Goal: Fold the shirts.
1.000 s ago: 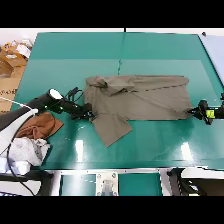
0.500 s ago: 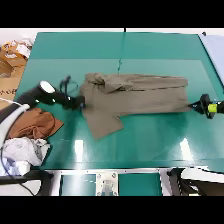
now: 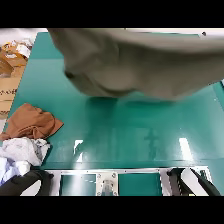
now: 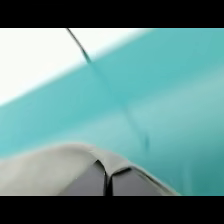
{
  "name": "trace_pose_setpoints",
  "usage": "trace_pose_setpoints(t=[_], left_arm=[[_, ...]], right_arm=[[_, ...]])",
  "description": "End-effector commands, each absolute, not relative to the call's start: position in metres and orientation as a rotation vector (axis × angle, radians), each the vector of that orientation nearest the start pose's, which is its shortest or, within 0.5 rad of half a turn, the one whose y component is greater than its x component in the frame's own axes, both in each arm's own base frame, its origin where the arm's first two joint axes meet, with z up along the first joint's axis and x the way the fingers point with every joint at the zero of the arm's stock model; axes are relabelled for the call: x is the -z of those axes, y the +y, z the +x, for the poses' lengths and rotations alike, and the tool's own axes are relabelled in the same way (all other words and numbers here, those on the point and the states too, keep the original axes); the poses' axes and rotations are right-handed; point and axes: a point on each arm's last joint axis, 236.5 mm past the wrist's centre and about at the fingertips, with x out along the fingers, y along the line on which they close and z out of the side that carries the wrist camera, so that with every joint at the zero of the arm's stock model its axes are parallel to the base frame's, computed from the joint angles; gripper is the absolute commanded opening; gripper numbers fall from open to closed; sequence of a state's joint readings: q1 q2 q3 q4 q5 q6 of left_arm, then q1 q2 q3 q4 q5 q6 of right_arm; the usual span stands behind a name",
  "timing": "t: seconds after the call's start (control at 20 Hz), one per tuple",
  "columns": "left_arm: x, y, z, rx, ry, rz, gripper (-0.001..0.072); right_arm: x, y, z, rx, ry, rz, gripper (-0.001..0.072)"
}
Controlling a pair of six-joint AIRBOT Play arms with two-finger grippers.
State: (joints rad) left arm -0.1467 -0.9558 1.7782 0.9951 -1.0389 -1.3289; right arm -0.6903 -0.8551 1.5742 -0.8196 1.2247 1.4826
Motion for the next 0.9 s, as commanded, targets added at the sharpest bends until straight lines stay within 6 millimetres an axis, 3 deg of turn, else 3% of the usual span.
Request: trace_pose_setpoints(t=[0.0,0.1,0.2,0.3,0.4,0.5,0.6,0.75,0.85], left_arm=[[-0.562,-0.141,0.206,0.63,-0.181,-0.027,0.0028],[-0.575,-0.137,0.175,0.635,-0.231,-0.011,0.0028],[-0.573,-0.137,0.171,0.639,-0.218,-0.02,0.0028],[-0.561,-0.139,0.182,0.638,-0.173,-0.034,0.0028],[-0.541,-0.143,0.212,0.636,-0.1,-0.049,0.0028],[-0.507,-0.15,0.26,0.632,0.017,-0.069,0.0028],[-0.455,-0.158,0.32,0.623,0.167,-0.103,0.0028],[-0.353,-0.173,0.42,0.599,0.387,-0.196,0.0028],[-0.27,-0.182,0.474,0.583,0.542,-0.234,0.0028]], right_arm=[[-0.497,-0.024,0.254,0.033,-0.048,0.341,0.0013],[-0.529,-0.011,0.225,0.049,-0.172,0.292,0.0013],[-0.538,-0.013,0.215,0.081,-0.214,0.271,0.0013],[-0.528,-0.024,0.227,0.095,-0.18,0.287,0.0013],[-0.505,-0.045,0.253,0.107,-0.113,0.337,0.0013],[-0.462,-0.075,0.292,0.119,-0.005,0.426,0.0013],[-0.403,-0.102,0.332,0.127,0.131,0.495,0.0013],[-0.295,-0.123,0.403,0.1,0.328,0.555,0.0013],[-0.217,-0.13,0.446,0.105,0.446,0.602,0.0013]])
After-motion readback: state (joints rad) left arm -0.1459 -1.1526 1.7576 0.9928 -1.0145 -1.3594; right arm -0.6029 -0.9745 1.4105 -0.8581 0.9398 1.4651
